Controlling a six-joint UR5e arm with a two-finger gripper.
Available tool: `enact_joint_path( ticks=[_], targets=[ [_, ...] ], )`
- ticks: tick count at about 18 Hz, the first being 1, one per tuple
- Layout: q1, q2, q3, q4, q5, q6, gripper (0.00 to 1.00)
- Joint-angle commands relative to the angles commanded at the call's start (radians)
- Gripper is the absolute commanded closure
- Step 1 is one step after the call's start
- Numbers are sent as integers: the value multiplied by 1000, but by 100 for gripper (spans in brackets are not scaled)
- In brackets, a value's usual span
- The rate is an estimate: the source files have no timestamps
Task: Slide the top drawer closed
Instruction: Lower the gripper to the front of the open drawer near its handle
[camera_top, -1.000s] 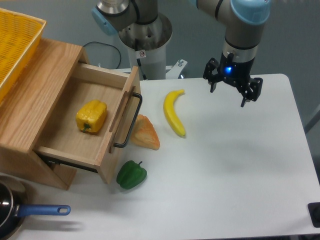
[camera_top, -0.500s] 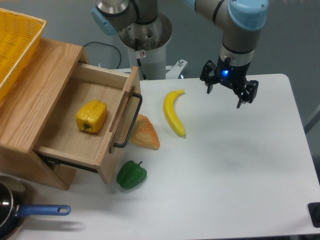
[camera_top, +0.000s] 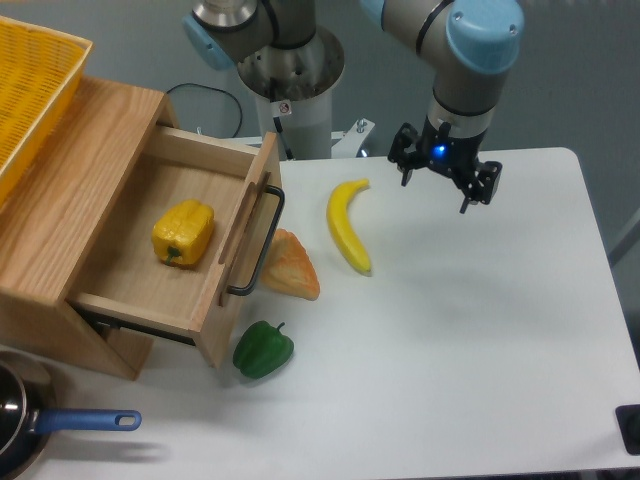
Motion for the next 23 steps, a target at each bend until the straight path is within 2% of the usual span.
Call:
enact_joint_path(
  ticks=[2, 4, 10, 12, 18, 23],
  targets=[
    [-15, 0, 0, 0, 0, -29, 58],
    [-31, 0, 0, 0, 0, -55, 73],
    [-92, 0, 0, -6, -9, -127, 90],
    [-103, 1, 0, -8, -32, -161, 93],
    [-120, 17, 21, -14, -187, -192, 93],
    [-167, 20, 37, -12, -196, -247, 93]
  ],
)
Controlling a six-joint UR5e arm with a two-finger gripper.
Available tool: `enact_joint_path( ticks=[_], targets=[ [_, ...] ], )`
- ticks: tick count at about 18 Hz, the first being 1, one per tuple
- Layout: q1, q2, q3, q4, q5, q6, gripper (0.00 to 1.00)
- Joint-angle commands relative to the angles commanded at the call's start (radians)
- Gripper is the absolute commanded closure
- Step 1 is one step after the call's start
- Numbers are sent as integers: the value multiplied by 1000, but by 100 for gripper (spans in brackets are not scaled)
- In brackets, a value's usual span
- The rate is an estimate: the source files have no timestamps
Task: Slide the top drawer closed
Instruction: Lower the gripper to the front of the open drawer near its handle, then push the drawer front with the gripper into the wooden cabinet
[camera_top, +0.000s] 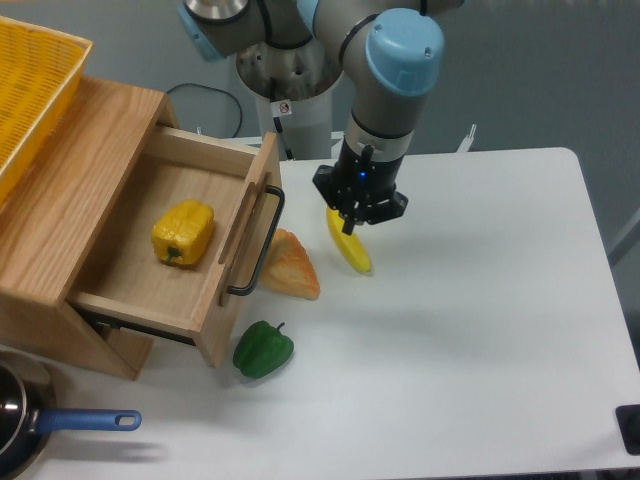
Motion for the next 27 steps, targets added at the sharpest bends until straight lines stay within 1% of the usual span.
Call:
enact_joint_path(
  ticks=[9, 13, 27],
  targets=[
    [-84, 2, 0, 3, -5, -98, 93],
    [-94, 5, 0, 2, -23, -114, 93],
    [-144, 11, -2, 3, -25, -172, 93]
  ],
)
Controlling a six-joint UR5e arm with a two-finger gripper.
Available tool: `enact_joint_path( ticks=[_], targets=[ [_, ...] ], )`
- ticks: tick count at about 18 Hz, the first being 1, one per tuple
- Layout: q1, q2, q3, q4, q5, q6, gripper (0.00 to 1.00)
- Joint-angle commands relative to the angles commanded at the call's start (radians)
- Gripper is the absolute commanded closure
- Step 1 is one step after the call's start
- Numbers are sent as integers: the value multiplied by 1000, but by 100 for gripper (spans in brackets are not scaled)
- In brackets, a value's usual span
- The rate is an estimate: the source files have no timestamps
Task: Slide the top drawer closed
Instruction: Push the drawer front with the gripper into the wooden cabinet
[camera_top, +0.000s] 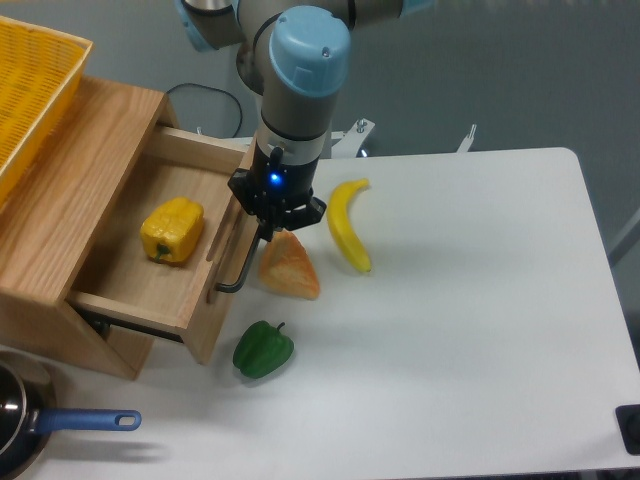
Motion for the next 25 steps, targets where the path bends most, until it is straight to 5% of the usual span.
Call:
enact_joint_path(
  ticks=[25],
  targets=[
    [-140, 6, 0, 3, -23, -78, 93]
  ],
)
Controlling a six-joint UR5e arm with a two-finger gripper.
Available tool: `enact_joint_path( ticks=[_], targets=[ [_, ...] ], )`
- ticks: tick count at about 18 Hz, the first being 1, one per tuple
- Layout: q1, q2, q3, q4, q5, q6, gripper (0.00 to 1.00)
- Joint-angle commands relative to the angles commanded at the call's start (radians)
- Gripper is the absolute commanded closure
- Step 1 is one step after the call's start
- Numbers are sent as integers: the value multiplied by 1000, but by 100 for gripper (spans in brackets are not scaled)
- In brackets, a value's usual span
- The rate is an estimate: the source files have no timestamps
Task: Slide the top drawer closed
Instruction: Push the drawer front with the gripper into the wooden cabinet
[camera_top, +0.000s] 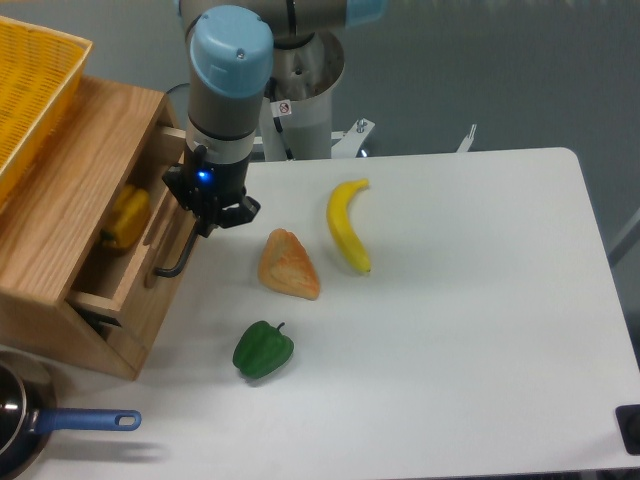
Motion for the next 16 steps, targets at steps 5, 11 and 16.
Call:
enact_joint_path(
  ticks=[5, 11, 16],
  targets=[
    [-21, -2, 0, 0, -11, -5, 93],
    [-41, -5, 2, 3, -32, -3, 93],
    [-63, -11, 5, 20, -38, -3, 93]
  ],
)
